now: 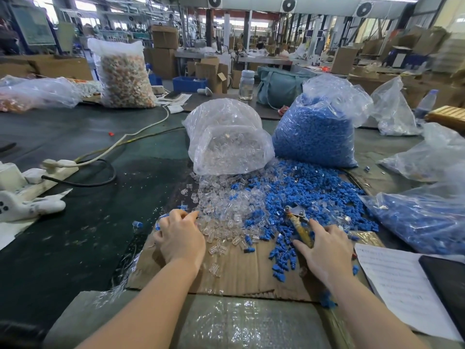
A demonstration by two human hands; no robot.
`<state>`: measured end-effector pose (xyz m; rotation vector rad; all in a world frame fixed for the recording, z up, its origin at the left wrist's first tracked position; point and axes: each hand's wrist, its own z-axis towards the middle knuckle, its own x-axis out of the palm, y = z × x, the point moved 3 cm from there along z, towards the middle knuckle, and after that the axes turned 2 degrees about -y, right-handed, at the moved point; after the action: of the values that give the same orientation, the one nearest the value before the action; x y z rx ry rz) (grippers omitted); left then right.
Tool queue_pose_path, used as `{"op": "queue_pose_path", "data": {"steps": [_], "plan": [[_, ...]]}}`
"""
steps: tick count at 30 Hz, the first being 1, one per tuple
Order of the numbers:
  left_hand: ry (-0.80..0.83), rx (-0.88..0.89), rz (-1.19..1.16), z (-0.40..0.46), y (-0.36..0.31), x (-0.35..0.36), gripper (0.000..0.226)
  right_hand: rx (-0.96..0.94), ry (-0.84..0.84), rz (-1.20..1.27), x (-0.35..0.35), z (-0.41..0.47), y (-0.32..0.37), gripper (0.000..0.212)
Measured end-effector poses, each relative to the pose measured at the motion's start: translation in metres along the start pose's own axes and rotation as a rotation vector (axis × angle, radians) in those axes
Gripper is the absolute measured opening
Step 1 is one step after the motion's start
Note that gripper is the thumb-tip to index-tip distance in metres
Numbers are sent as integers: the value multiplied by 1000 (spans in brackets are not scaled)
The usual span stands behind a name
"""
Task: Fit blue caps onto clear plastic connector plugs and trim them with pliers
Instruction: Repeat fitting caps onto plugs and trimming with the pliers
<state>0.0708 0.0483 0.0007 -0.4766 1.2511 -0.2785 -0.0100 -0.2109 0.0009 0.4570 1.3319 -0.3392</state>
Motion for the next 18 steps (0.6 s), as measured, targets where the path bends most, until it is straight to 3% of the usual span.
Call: {"op": "queue_pose_path", "data": {"steps": [6, 11, 15, 18], "plan": [[83, 251, -188, -38, -34, 17, 22, 16, 26, -16, 2, 1, -1, 71], [118, 301, -214, -61, -45, 32, 21, 29, 12, -1, -4, -10, 5, 62], [76, 310, -151, -65, -44, 33, 21, -225, -213, 189, -11, -25, 31, 37], [50, 314, -122, -65, -43, 32, 20, -373, -181, 224, -7, -33, 54, 23]]}}
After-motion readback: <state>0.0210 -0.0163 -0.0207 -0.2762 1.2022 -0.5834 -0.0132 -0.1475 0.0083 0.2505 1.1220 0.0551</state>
